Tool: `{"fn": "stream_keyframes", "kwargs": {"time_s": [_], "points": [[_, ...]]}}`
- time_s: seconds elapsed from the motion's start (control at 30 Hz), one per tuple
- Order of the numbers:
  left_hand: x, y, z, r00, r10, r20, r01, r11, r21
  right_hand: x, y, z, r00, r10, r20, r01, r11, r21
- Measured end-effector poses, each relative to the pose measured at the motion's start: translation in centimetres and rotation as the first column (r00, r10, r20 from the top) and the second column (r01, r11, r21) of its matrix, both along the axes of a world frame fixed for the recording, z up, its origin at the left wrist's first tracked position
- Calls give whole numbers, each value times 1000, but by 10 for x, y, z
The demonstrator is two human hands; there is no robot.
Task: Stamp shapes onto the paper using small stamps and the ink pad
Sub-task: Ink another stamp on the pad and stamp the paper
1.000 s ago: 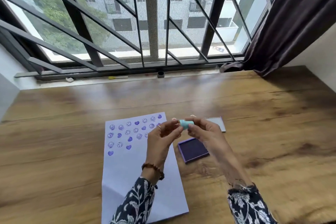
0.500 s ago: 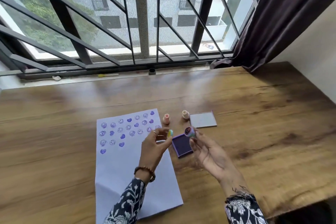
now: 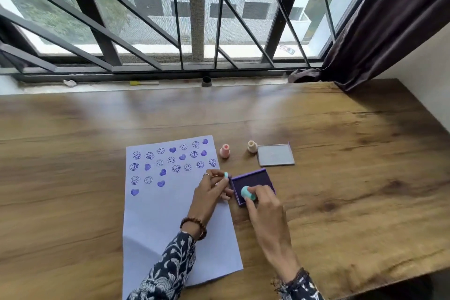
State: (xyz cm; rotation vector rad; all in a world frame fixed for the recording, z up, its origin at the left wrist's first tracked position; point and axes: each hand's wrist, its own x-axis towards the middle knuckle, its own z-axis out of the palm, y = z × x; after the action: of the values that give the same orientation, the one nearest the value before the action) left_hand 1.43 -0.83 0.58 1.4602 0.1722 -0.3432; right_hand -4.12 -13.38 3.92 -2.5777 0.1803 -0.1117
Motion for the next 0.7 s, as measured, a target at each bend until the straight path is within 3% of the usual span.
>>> {"fn": "stream_keyframes", "kwargs": {"time_s": [0.2,0.33,0.5,0.7], "points": [[0,0,-4,1000,18,7,-18,1000,9,20,-2,3,994,33,-102,-41,996,-79],[-1,1,-6,1000,15,7,-15,1000,25,40,-9,5,969,127,-213,-154,982,-112],[2,2,-4,1000,23,-9,-22,999,29,68,-13,16,906,170,-387,-196,980,-29],[-3,9,11,1000,-15,-3,15,999,41,67,-1,20,897,155,-415,-220,969,-113]]}}
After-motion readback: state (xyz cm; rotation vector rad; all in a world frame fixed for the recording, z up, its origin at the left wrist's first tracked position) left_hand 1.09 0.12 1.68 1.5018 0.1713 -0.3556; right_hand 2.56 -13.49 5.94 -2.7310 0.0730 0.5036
